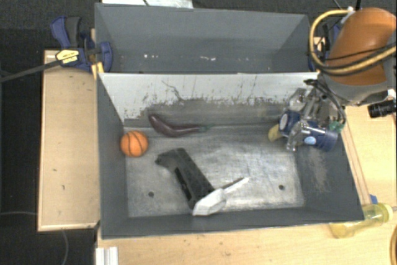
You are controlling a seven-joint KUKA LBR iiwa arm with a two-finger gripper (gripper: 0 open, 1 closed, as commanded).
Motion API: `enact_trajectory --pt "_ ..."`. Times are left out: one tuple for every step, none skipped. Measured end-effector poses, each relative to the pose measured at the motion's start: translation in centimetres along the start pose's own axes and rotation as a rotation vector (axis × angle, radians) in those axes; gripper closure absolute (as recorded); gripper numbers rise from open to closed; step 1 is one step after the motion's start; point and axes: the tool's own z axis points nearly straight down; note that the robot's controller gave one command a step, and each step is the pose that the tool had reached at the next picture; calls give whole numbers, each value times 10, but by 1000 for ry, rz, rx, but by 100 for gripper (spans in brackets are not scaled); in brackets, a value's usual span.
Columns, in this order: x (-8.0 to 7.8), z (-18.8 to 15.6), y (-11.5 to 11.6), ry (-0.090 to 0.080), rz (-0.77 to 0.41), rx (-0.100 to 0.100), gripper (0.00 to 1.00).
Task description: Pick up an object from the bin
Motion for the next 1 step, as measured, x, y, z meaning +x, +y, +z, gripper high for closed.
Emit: enact_trajectory --pt "12 -61 -8 4 -57 0 100"
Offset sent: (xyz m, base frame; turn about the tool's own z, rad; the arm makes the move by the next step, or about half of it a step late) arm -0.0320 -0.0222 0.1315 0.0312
